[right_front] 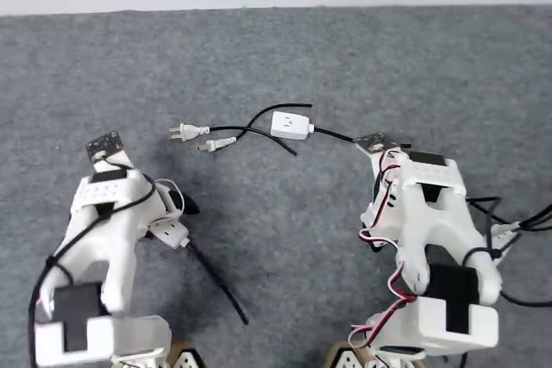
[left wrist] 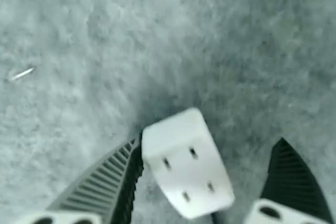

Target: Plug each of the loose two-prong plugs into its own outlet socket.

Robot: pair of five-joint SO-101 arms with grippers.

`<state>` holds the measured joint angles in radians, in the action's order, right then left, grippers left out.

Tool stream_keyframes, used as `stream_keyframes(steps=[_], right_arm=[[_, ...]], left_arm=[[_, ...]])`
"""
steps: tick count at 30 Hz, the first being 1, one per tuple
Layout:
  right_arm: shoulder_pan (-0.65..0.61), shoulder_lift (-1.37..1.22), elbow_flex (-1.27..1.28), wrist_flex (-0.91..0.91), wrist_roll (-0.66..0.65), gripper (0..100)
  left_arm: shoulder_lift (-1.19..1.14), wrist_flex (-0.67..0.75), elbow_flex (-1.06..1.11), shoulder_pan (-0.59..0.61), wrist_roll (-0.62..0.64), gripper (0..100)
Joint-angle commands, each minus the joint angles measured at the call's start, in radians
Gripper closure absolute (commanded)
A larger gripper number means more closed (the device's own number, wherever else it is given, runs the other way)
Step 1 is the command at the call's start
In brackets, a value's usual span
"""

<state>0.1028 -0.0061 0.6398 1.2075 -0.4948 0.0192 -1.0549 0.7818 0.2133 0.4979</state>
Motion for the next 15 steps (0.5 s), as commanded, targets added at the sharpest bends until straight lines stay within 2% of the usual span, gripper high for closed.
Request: stream_keyframes(steps=[1,5,10,15], right_arm=[[-0.005,0.004,0.002,-0.015,-0.009,79.0],[-0.005,0.005,0.048,-0.076,0.000,79.0],[-0.001,0.013,0.055,-0.091,0.028,79.0],[-0.001,0.012,0.055,-0.091,0.028,79.0]], left_arm=[[-0.084,0.025,-0.116,0.008,0.006,64],[-0.149,0.021,-0.170,-0.034,0.005,69],[-0.147,0.025,-0.176,-0.150,0.005,91],[-0.146,0.000,-0.197,-0.255,0.005,93]])
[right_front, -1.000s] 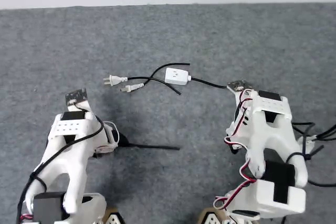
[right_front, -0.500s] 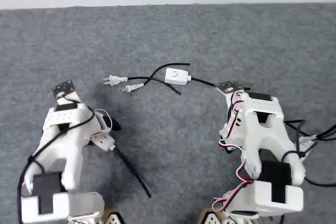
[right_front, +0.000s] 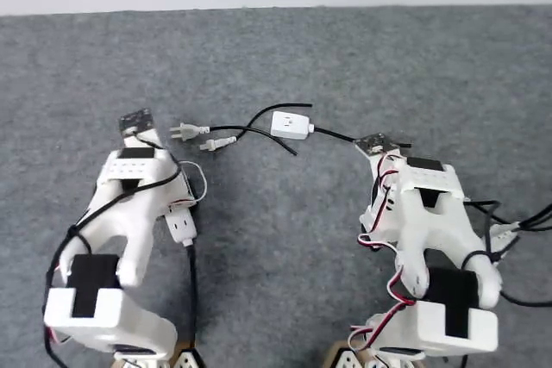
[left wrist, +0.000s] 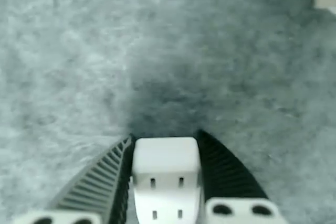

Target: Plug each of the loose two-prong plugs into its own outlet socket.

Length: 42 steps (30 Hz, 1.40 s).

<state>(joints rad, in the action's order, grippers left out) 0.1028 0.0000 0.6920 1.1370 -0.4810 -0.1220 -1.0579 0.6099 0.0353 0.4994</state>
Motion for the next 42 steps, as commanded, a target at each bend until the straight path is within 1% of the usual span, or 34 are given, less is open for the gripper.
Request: stream_keyframes(steps=[1,3,6,12,15,18,20,22,25,32,37,42], right_arm=[[-0.001,0.004,0.003,-0.022,0.014,79.0],[-0.001,0.002,0.003,-0.022,0.014,79.0],[-0.001,0.002,0.003,-0.022,0.014,79.0],[-0.001,0.001,0.003,-0.022,0.014,79.0],[-0.001,0.001,0.003,-0.022,0.012,79.0],[-0.001,0.001,0.003,-0.022,0.012,79.0],[-0.001,0.001,0.003,-0.022,0.014,79.0],[-0.001,-0.001,0.003,-0.022,0.014,79.0],[-0.001,-0.001,0.003,-0.022,0.015,79.0],[-0.001,-0.001,0.003,-0.022,0.015,79.0],[-0.004,-0.001,0.005,-0.022,0.015,79.0],[-0.005,-0.001,0.006,-0.022,0.015,79.0]], left_arm=[[-0.005,-0.009,-0.039,-0.095,0.003,93],[-0.005,-0.032,-0.068,-0.129,0.003,94],[-0.005,-0.040,-0.111,-0.170,0.003,99],[-0.006,-0.041,-0.137,-0.282,0.008,99],[-0.006,-0.037,-0.137,-0.316,0.008,99],[-0.012,-0.031,-0.151,-0.313,0.005,98],[-0.015,-0.049,-0.166,-0.288,-0.014,97],[-0.006,-0.068,-0.171,-0.269,-0.038,93],[-0.006,-0.092,-0.185,-0.235,-0.023,89],[0.003,-0.141,-0.193,-0.213,-0.058,87],[0.133,-0.140,-0.127,-0.215,-0.115,86],[0.324,-0.133,-0.027,-0.210,-0.126,85]])
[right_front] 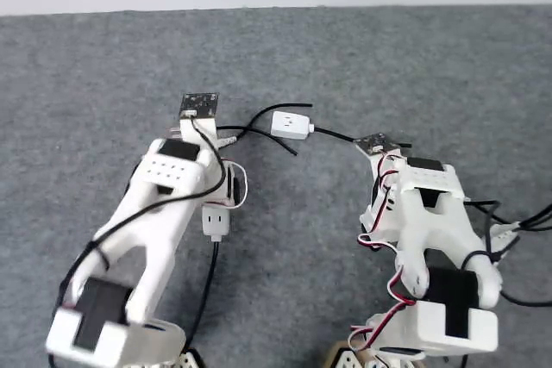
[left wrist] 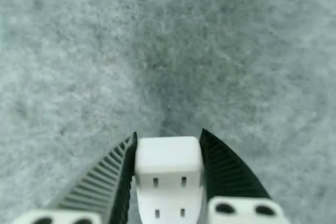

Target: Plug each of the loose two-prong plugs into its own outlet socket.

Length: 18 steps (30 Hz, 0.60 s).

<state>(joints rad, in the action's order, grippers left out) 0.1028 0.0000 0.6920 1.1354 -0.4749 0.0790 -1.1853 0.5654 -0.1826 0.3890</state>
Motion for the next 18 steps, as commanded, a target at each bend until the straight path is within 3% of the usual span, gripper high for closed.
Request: stream_keyframes(steps=[1,5,10,18], right_arm=[[-0.005,-0.001,0.006,-0.021,0.009,79.0],[-0.005,-0.001,0.006,-0.021,0.009,79.0],[-0.005,-0.001,0.006,-0.021,0.009,79.0],[-0.007,-0.001,0.006,-0.021,0.009,79.0]], left_arm=[[0.152,-0.005,0.038,0.009,-0.017,83],[0.218,0.057,0.142,-0.002,-0.038,72],[0.206,0.132,0.219,0.008,-0.008,72],[0.331,0.092,0.194,0.130,-0.015,72]])
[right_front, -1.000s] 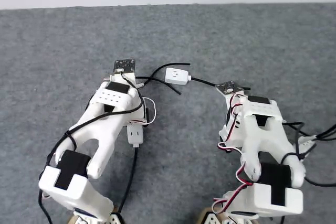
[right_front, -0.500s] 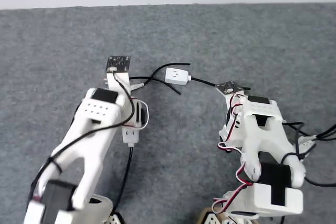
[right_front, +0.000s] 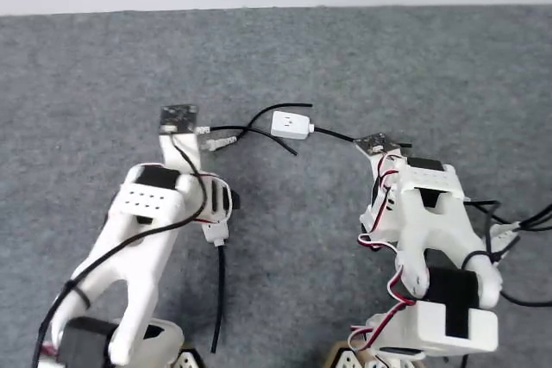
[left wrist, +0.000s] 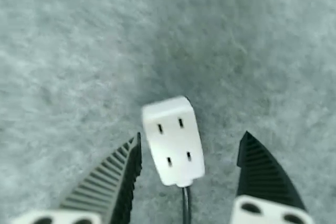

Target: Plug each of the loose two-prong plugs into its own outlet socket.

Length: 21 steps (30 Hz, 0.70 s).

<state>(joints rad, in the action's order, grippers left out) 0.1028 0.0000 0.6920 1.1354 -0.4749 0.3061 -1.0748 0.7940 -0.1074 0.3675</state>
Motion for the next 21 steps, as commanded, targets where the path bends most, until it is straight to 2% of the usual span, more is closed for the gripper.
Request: stream_keyframes(steps=[1,6,10,15,18,21], right_arm=[[-0.008,-0.001,0.006,-0.021,0.009,79.0],[-0.016,0.010,-0.002,-0.022,0.063,79.0],[-0.116,0.010,-0.043,-0.010,0.069,79.0],[-0.248,-0.005,-0.170,-0.007,0.064,79.0],[-0.317,-0.053,-0.331,0.090,0.074,79.1],[-0.384,-0.151,-0.517,0.148,0.095,79.1]], left_arm=[[0.152,-0.031,-0.027,0.071,-0.014,72],[0.351,-0.035,0.116,0.094,-0.052,72],[0.351,0.043,0.206,0.140,-0.028,72],[0.267,0.086,0.168,0.342,0.015,72],[0.198,0.135,0.131,0.488,0.029,72],[0.103,0.181,0.102,0.559,0.028,72]])
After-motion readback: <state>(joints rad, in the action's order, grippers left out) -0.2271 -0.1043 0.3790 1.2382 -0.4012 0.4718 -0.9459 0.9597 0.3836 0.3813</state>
